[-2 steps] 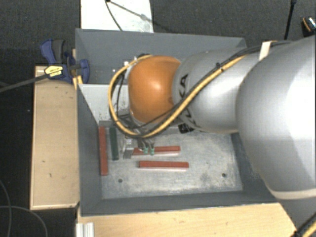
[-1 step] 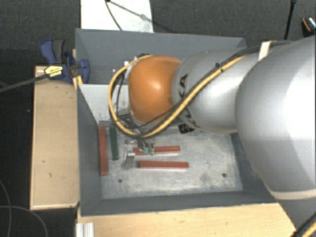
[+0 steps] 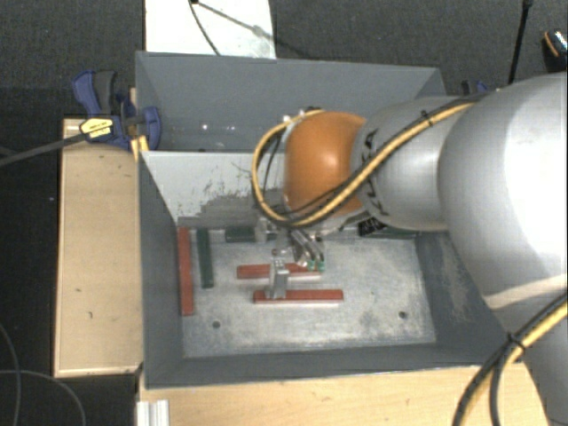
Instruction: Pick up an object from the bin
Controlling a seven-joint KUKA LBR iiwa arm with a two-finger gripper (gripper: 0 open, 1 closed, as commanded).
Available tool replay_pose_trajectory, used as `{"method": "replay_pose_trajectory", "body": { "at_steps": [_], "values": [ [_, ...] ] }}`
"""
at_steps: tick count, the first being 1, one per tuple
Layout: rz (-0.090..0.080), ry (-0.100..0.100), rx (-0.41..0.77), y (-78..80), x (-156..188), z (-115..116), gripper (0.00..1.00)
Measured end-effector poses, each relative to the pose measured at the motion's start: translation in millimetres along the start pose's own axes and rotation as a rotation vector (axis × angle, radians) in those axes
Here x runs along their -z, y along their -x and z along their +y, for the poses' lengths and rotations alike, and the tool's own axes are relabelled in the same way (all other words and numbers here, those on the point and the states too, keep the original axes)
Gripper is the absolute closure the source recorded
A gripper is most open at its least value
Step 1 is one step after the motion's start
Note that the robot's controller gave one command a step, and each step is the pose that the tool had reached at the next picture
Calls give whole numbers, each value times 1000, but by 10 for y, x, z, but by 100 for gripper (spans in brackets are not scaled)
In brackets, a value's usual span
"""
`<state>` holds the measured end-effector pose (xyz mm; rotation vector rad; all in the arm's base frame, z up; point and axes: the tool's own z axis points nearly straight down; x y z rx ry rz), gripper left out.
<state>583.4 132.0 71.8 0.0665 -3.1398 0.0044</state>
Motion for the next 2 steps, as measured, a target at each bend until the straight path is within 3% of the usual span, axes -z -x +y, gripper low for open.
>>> {"method": "replay_pose_trajectory", "body": {
  "at_steps": [1,2],
  "values": [
    [-3,4,2,-5,32,60,100],
    [-13,4,4,-36,1626,-341,100]
  ]
}}
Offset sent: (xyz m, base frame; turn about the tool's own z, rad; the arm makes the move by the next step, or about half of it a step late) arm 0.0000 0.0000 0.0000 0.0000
